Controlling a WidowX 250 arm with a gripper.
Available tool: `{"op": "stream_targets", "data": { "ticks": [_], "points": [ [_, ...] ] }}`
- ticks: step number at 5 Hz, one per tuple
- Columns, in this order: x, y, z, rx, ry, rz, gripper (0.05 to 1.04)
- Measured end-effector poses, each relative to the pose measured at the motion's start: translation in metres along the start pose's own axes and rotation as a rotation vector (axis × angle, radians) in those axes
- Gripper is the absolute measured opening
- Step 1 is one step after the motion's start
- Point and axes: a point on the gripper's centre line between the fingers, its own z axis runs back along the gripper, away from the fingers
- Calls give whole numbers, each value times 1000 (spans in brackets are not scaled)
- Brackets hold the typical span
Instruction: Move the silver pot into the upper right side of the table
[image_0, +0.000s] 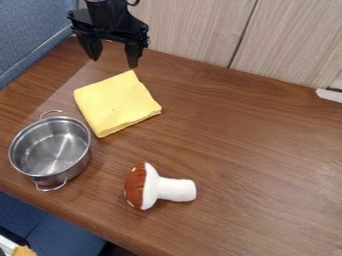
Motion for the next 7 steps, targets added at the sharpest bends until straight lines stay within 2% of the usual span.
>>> {"op": "stream_targets", "data": {
  "ticks": [2,4,5,6,7],
  "points": [
    [-13,-7,-7,-25,63,0,999],
    [-33,-15,13,-18,42,-11,999],
    [-58,-17,22,8,64,-10,999],
    [-87,-13,21,92,136,-11,999],
    [-107,-7,9,126,190,1,999]
  ]
}}
